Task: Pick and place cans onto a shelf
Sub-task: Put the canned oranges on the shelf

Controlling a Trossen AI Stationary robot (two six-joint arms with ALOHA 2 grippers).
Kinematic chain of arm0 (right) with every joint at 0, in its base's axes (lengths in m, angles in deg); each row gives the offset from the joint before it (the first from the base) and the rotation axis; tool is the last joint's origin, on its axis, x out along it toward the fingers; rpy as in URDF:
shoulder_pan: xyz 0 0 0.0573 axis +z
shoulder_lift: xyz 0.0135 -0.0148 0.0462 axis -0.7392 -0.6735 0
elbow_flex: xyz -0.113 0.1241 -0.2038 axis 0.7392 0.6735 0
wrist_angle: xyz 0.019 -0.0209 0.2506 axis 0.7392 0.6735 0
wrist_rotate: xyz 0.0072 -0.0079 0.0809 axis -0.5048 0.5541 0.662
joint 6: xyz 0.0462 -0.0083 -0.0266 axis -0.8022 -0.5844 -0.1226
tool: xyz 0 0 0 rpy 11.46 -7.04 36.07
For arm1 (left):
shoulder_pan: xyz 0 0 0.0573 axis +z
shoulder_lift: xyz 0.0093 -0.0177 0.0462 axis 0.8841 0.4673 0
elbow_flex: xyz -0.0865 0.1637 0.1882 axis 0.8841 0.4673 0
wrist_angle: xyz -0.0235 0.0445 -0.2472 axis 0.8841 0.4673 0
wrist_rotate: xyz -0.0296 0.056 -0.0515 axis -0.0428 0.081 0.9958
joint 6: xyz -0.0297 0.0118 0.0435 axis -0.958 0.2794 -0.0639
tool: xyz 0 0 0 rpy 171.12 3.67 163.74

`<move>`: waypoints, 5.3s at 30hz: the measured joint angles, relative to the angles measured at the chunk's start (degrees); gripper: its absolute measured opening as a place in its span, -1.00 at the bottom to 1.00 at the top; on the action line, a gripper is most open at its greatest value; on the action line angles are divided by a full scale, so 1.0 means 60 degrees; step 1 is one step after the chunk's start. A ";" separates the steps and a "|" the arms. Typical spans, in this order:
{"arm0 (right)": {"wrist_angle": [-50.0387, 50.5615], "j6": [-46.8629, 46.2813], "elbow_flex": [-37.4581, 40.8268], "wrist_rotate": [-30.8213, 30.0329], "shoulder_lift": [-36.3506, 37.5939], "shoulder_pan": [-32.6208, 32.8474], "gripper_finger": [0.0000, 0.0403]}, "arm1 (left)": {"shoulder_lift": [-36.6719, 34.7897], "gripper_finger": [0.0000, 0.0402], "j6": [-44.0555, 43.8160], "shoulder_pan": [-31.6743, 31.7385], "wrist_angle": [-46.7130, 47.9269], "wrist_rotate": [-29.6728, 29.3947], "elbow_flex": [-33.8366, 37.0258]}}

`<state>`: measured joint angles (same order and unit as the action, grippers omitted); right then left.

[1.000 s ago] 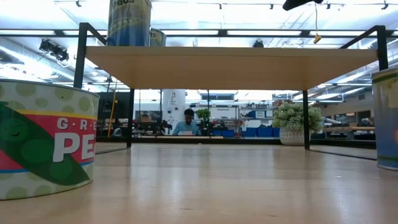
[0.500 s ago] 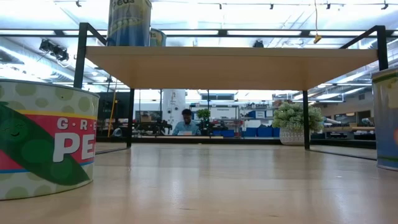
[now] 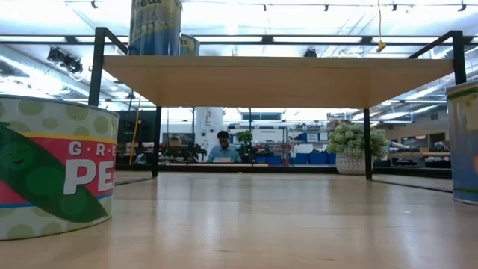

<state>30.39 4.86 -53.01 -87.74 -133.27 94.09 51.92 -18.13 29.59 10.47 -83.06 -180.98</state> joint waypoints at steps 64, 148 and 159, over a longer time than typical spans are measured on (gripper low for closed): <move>-0.1106 -0.3641 0.0375 -0.1504 -0.2582 0.1493 0.54 | -0.0538 0.78 -0.0093 0.0230 0.0299 0.0476 0.0000; -0.0038 1.1374 -0.4149 0.2632 -0.2612 -0.8953 0.95 | -0.2889 0.78 -0.2265 0.1137 0.2167 -0.1093 0.0690; 0.0667 1.1410 -0.5235 0.2090 -0.2586 -0.8857 0.98 | -0.2889 0.78 -0.2248 0.1147 0.2256 -0.1089 0.0688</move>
<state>34.39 73.32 -84.43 -75.20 -148.78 40.95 34.59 -31.62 36.47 24.01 -89.60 -176.85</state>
